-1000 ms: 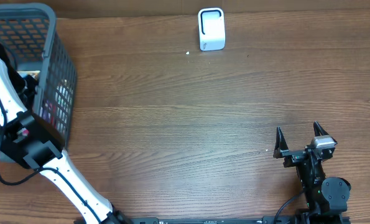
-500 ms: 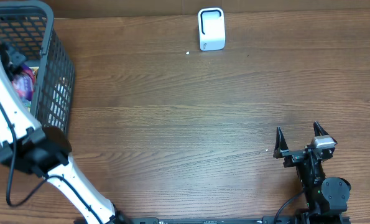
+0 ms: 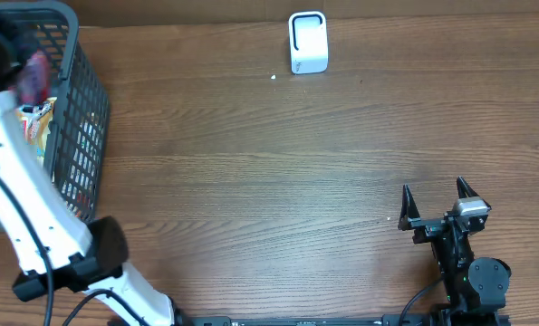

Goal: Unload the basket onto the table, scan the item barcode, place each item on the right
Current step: 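Carry the pack out of the basket toward the white scanner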

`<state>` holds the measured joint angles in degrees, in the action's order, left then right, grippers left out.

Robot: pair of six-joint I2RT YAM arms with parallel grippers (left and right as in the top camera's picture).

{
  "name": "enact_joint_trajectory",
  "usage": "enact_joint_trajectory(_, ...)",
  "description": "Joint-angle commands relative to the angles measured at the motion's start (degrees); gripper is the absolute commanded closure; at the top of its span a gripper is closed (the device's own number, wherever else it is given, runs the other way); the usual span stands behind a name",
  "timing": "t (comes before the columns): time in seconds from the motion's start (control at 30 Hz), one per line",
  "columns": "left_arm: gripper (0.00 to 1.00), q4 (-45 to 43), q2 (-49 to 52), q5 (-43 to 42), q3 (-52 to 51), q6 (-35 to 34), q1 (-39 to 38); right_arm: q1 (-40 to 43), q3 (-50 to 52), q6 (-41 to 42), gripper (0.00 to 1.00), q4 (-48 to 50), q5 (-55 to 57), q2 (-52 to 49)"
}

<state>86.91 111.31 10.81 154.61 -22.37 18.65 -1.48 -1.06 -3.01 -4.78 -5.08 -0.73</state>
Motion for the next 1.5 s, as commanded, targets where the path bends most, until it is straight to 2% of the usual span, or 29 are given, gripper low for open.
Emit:
enact_joint_trajectory(0.0,0.96,0.11,-0.76,-9.22,0.79,-0.37,-8.48,0.48,0.59,-0.04,0.00,0.24,0.55,0.57)
enact_joint_trajectory(0.23,0.96,1.09,3.96,-11.30,0.74,-0.39,-22.86,0.48,0.59,-0.04,0.00,0.24,0.55,0.57)
enact_joint_trajectory(0.4,0.96,5.42,10.84,-11.28,0.74,-0.39,-30.38,0.48,0.59,-0.04,0.00,0.24,0.55,0.57)
enact_joint_trajectory(0.6,0.96,9.90,21.75,-12.28,0.74,-0.37,-36.26,0.48,0.59,-0.04,0.00,0.24,0.55,0.57)
enact_joint_trajectory(0.93,0.95,9.90,35.34,-16.61,0.74,0.63,-40.96,0.48,0.59,-0.04,0.00,0.24,0.55,0.57)
enact_joint_trajectory(0.97,0.93,9.90,35.95,-18.03,0.74,1.03,-40.98,0.48,0.59,-0.04,0.00,0.24,0.55,0.57)
enact_joint_trajectory(1.0,0.80,9.90,36.41,-19.32,0.74,1.49,-40.98,0.48,0.59,-0.04,0.00,0.24,0.55,0.57)
enact_joint_trajectory(1.03,0.52,9.92,36.57,-21.14,0.74,2.40,-40.98,0.48,0.59,-0.04,0.00,0.24,0.55,0.57)
enact_joint_trajectory(1.07,0.28,9.90,36.57,-22.43,0.74,3.17,-40.96,0.48,0.59,-0.04,0.00,0.24,0.55,0.57)
enact_joint_trajectory(1.1,0.08,9.92,36.52,-23.19,0.76,3.63,-40.96,0.48,0.59,-0.04,0.00,0.24,0.55,0.57)
enact_joint_trajectory(1.13,0.00,9.92,36.00,-23.78,0.79,3.76,-40.74,0.48,0.59,-0.04,0.00,0.24,0.55,0.57)
enact_joint_trajectory(1.47,0.00,9.90,25.14,-23.71,0.83,3.98,-36.39,0.48,0.59,-0.04,0.00,0.24,0.55,0.57)
